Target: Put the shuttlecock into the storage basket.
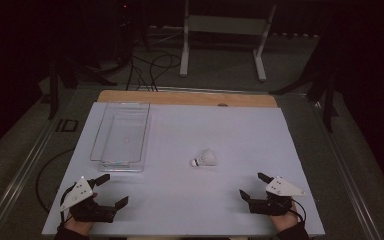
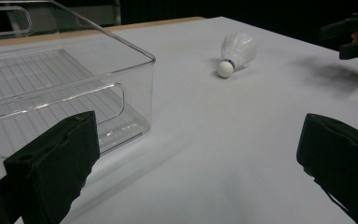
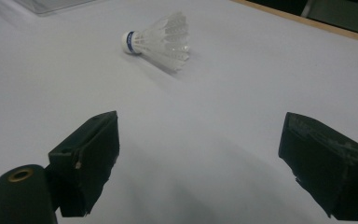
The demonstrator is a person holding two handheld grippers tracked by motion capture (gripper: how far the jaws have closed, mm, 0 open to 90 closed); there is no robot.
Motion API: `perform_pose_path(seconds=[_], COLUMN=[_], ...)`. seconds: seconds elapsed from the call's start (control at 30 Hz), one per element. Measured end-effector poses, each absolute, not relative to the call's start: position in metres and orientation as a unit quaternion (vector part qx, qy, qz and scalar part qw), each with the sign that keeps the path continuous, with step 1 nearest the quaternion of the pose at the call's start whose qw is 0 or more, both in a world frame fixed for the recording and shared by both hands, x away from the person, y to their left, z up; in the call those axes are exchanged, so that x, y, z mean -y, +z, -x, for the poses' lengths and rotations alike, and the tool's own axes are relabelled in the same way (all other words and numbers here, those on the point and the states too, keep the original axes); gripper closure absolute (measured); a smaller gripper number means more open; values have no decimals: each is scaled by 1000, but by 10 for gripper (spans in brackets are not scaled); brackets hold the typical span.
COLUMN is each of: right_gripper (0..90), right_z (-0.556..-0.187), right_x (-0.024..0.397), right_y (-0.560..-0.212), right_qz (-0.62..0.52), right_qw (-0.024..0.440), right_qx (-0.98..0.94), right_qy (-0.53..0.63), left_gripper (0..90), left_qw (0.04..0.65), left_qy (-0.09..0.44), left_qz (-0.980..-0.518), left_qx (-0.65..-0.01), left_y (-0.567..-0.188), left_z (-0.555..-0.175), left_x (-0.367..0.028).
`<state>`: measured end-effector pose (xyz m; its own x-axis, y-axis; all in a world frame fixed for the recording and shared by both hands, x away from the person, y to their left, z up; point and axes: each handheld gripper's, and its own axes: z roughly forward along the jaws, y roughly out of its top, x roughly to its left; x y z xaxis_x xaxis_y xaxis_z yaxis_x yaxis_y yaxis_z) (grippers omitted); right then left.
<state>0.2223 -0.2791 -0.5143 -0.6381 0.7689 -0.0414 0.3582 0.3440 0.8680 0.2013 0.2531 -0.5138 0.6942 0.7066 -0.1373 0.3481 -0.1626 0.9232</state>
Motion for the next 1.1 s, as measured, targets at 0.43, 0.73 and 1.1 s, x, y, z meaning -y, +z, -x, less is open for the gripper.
perform_pose_path(seconds=[0.43, 0.73, 1.1], right_gripper=[122, 122, 122], right_z=[-222, -222, -221], right_x=[278, 276, 275], right_y=[-514, -515, -514], right_qz=[-356, -352, -349], right_qw=[230, 229, 229], right_qx=[-788, -791, -793], right_qy=[446, 444, 443], left_gripper=[0, 0, 0], left_qw=[537, 535, 532], left_qy=[160, 161, 156], left_qz=[-748, -750, -752], left_qx=[-357, -354, -356], left_y=[-514, -513, -509], left_z=[-202, -202, -202], left_x=[-253, -252, -251])
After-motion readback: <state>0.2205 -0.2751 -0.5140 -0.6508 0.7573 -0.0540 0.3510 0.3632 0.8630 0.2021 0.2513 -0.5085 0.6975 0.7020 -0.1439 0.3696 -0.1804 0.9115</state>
